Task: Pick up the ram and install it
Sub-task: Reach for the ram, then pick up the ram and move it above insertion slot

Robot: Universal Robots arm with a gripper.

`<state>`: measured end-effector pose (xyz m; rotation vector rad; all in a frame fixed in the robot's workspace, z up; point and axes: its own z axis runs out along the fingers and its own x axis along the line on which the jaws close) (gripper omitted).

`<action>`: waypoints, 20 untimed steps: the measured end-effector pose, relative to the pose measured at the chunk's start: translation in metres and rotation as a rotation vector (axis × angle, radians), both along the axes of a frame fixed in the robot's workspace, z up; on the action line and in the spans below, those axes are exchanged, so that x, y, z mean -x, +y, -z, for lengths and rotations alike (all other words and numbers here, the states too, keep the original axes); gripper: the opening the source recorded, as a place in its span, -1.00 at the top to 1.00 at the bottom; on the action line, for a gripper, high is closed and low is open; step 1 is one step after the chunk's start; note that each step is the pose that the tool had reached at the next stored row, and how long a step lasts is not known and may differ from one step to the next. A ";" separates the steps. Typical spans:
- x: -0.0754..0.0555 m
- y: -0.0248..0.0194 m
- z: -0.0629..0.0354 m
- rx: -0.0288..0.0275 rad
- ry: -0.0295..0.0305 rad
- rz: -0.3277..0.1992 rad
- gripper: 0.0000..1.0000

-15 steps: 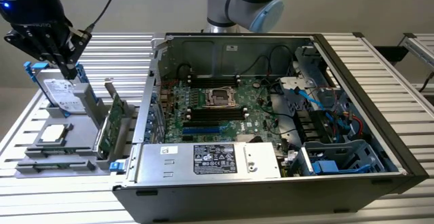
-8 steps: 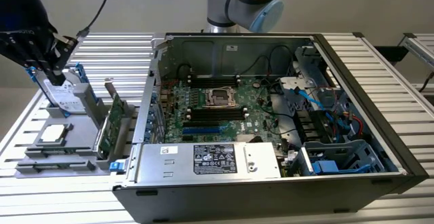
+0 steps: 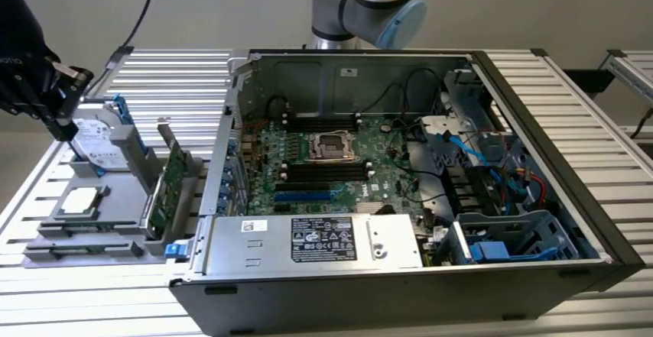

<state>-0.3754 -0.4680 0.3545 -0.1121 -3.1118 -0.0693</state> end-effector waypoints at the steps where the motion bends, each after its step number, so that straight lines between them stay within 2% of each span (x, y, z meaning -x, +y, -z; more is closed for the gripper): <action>1: 0.002 -0.0021 0.0006 0.0000 0.0002 0.000 0.79; 20: 0.003 -0.0028 0.0007 0.0000 0.0002 0.000 0.79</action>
